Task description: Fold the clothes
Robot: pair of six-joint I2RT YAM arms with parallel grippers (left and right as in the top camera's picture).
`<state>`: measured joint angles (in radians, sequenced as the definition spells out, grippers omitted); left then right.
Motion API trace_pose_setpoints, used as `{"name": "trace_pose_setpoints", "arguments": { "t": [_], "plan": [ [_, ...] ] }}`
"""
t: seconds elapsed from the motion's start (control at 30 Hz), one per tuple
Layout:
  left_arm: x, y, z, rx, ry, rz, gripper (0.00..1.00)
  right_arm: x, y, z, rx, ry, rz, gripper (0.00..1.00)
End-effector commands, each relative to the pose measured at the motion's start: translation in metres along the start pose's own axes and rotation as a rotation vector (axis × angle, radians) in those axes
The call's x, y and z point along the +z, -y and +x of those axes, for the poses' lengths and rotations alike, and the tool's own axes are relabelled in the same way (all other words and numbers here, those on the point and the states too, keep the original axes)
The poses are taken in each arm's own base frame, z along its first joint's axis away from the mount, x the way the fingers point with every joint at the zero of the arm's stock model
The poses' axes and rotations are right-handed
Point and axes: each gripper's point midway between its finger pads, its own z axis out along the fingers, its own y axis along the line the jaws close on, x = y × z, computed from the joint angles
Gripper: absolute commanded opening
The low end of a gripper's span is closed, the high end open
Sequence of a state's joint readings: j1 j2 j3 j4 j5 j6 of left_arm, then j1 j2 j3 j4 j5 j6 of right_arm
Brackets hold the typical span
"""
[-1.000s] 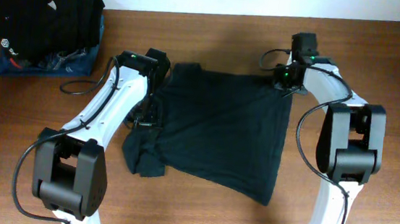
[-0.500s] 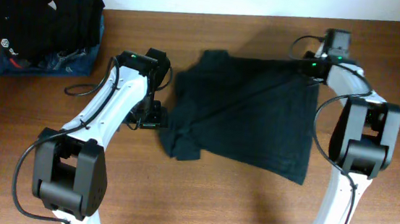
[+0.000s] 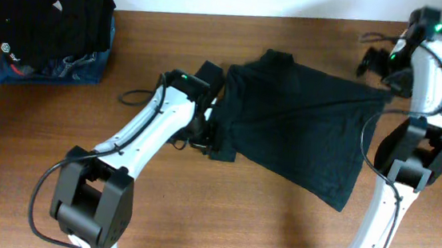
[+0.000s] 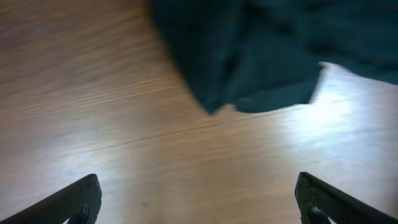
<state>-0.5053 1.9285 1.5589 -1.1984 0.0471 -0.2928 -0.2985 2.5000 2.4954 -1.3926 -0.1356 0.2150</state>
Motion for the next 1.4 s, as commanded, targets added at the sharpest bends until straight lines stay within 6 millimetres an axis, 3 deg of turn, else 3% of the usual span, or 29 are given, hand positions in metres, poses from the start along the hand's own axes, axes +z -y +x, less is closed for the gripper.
{"name": "trace_pose_setpoints", "arguments": {
  "t": [0.0, 0.03, 0.2, 0.33, 0.53, 0.77, 0.87, 0.97, 1.07, 1.17, 1.37],
  "plan": [
    [0.013, 0.025, 0.006, 0.027, -0.02, 0.083, 0.99, -0.049, -0.036, 0.019, -0.026, -0.045, -0.17, 0.99],
    [0.024, 0.027, 0.007, 0.024, -0.028, 0.08, 0.99, -0.059, -0.037, 0.036, -0.054, -0.103, -0.184, 0.99],
    [0.069, 0.024, 0.012, 0.016, -0.111, 0.062, 0.99, -0.058, -0.05, 0.052, -0.128, -0.15, -0.205, 0.99],
    [0.071, 0.025, 0.013, 0.034, -0.116, 0.064, 0.99, -0.041, -0.057, 0.069, -0.147, -0.227, -0.19, 0.99],
    [0.07, 0.025, 0.01, 0.058, -0.113, 0.095, 0.94, -0.011, -0.049, 0.109, -0.158, -0.387, -0.092, 0.99],
    [0.068, 0.025, 0.003, 0.068, -0.091, 0.121, 0.89, -0.001, -0.044, 0.124, -0.154, -0.45, -0.069, 0.99],
    [0.063, 0.025, -0.005, 0.065, -0.07, 0.127, 0.74, 0.006, -0.046, 0.139, -0.178, -0.502, -0.06, 0.99],
    [0.06, 0.024, -0.013, 0.058, -0.046, 0.133, 0.52, 0.014, -0.042, 0.16, -0.191, -0.573, -0.019, 0.99],
    [0.06, 0.018, -0.017, 0.041, -0.037, 0.136, 0.21, 0.014, -0.038, 0.18, -0.203, -0.628, 0.017, 0.99],
    [0.06, 0.012, -0.02, 0.023, -0.032, 0.136, 0.01, 0.005, -0.037, 0.191, -0.207, -0.641, 0.021, 0.99],
    [0.06, -0.005, -0.02, 0.017, -0.038, 0.105, 0.01, -0.02, -0.037, 0.189, -0.223, -0.57, 0.024, 0.99]
  ]
}}
